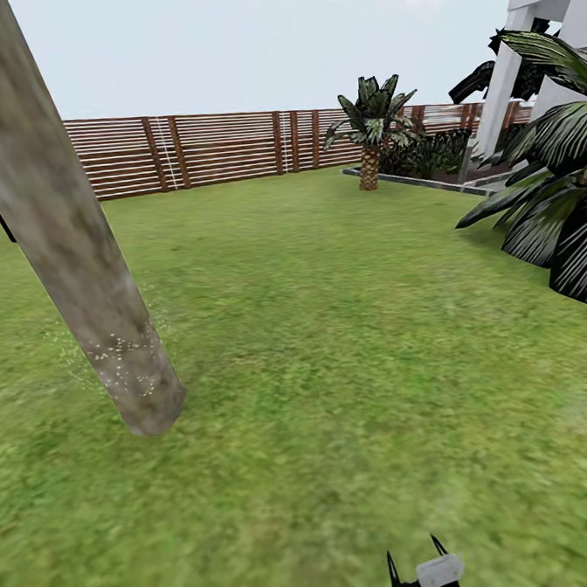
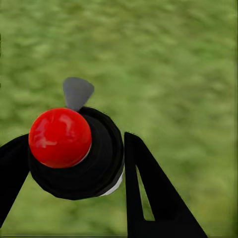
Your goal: In the garden, pick up the pesticide atomizer on the floor and spray pesticide onto both trees until each tree trunk is fully covered.
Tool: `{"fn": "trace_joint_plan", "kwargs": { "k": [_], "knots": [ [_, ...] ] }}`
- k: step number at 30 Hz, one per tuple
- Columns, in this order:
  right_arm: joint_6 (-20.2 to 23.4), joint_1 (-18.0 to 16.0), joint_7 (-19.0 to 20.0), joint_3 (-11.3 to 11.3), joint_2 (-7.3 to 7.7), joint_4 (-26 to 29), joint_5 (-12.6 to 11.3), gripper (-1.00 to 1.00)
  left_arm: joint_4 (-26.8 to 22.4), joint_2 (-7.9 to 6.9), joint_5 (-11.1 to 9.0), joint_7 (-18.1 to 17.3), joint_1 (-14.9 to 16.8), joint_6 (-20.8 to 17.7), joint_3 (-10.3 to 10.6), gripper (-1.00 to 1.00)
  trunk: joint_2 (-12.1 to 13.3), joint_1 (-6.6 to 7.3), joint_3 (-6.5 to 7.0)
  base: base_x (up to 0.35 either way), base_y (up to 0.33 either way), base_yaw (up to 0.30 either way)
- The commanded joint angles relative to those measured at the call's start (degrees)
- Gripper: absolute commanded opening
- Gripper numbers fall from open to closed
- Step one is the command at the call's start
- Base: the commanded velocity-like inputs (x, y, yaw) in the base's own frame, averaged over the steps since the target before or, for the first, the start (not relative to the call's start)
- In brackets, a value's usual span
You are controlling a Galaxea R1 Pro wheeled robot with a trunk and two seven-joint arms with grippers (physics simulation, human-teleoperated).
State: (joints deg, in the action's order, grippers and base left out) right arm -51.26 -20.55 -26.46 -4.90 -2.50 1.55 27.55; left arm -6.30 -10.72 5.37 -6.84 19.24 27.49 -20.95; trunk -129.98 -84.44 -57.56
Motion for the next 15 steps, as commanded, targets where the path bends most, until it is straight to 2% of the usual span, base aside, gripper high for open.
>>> {"fn": "trace_joint_plan", "kwargs": {
  "k": [1,5,7,10,15],
  "knots": [
    [0.01,0.02,-0.56,-0.46,0.06,-0.06,0.12,1.0,0.05,-0.02,0.45,-0.15,-0.15,0.21,-0.55,-1.0,-0.02,0.01,-0.05,-0.072,0.0,0.0],
    [0.02,0.07,-0.6,-0.46,-0.11,-0.06,0.06,1.0,0.06,0.01,0.32,0.26,-0.34,0.21,-0.55,-1.0,-0.02,0.01,-0.05,-0.253,0.0,0.0],
    [0.02,0.07,-0.61,-0.46,-0.12,0.0,0.03,1.0,0.0,0.0,0.23,2.38,-0.4,0.26,-0.57,-1.0,-0.02,0.01,-0.05,-0.326,0.0,0.086],
    [0.02,0.07,-0.67,-0.46,-0.18,0.03,-0.03,1.0,0.02,0.12,0.18,5.71,-0.43,0.28,-0.52,-1.0,-0.02,0.01,-0.05,-0.336,0.0,0.226],
    [0.02,0.07,-0.7,-0.46,-0.22,0.03,-0.04,1.0,0.01,0.25,0.14,6.7,-0.43,0.25,-0.56,-1.0,-0.02,0.01,0.03,-0.34,0.0,0.273]
  ]
}}
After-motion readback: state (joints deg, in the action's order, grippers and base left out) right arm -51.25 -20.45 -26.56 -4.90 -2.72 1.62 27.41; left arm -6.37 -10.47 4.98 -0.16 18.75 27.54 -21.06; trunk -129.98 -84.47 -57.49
